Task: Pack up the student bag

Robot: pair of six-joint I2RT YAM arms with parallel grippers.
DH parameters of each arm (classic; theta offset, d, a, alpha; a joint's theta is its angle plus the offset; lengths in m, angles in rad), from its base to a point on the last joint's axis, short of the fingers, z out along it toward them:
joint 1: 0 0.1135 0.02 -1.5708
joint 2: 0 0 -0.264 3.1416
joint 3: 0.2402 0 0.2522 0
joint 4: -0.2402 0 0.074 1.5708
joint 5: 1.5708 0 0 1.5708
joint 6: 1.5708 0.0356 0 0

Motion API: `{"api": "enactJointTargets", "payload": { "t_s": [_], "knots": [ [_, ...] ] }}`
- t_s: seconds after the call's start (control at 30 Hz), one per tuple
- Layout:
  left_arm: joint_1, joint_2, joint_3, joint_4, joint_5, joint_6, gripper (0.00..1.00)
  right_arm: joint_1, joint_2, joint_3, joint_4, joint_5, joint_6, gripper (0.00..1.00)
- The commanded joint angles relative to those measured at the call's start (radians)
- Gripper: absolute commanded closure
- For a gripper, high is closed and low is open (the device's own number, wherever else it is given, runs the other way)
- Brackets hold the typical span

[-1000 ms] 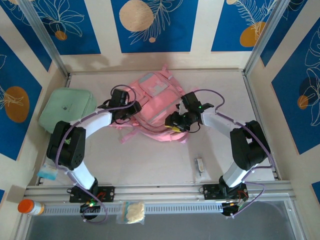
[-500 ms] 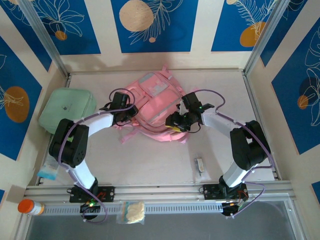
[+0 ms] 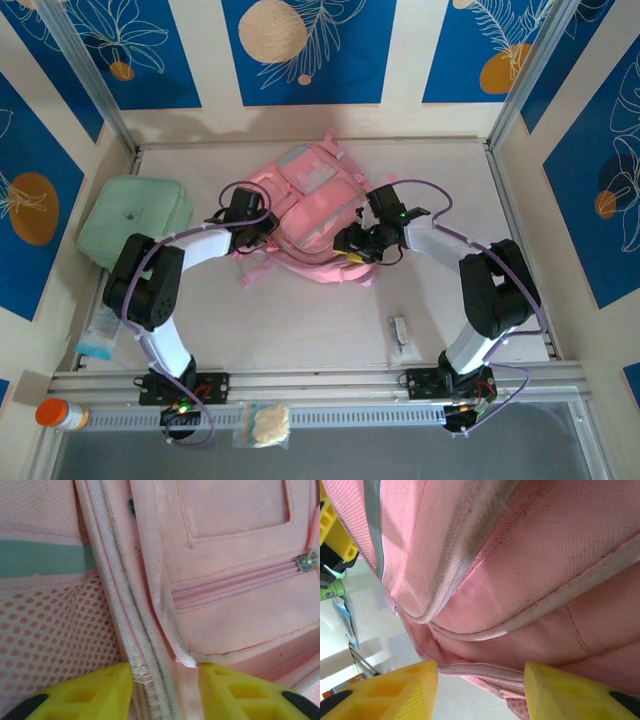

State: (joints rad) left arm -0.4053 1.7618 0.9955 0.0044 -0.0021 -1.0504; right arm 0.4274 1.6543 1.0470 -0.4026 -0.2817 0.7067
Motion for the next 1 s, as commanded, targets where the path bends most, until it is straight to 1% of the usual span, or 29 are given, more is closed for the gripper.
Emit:
{"api": "enactJointTargets", "payload": {
  "t_s": [0.0, 0.1, 0.17, 0.3, 0.37, 0.5, 0.57, 0.77, 0.87, 0.97],
  "knots": [
    [-0.063, 0.012, -0.008, -0.049, -0.030, -0.045, 0.57, -0.010, 0.016, -0.005, 0.004, -0.016, -0.007, 0.50],
    [-0.090, 0.015, -0.003, -0.071, -0.083, -0.069, 0.59, -0.011, 0.021, -0.011, 0.012, -0.014, -0.008, 0.50],
    [-0.090, 0.043, 0.009, -0.065, -0.065, -0.087, 0.62, -0.017, 0.029, -0.014, 0.020, -0.019, -0.009, 0.50],
    [-0.094, 0.087, 0.032, -0.067, -0.061, -0.139, 0.76, -0.039, 0.042, -0.007, 0.035, -0.025, -0.013, 0.50],
    [-0.095, 0.092, 0.025, -0.039, -0.053, -0.158, 0.80, -0.056, 0.052, 0.008, 0.032, -0.024, -0.021, 0.50],
    [-0.099, 0.094, 0.032, -0.021, -0.039, -0.201, 0.94, -0.096, 0.087, 0.070, 0.015, -0.022, -0.046, 0.50],
    [-0.104, 0.082, 0.028, -0.002, -0.034, -0.222, 0.99, -0.116, 0.107, 0.105, 0.007, -0.022, -0.052, 0.50],
    [-0.138, 0.022, 0.038, 0.025, -0.036, -0.289, 1.00, -0.145, 0.145, 0.246, -0.083, 0.002, -0.091, 0.49],
    [-0.166, -0.003, 0.026, 0.050, -0.043, -0.334, 1.00, -0.165, 0.113, 0.257, -0.136, 0.027, -0.095, 0.47],
    [-0.185, -0.011, 0.011, 0.101, -0.050, -0.384, 1.00, -0.188, 0.068, 0.266, -0.224, 0.087, -0.097, 0.42]
  ]
}}
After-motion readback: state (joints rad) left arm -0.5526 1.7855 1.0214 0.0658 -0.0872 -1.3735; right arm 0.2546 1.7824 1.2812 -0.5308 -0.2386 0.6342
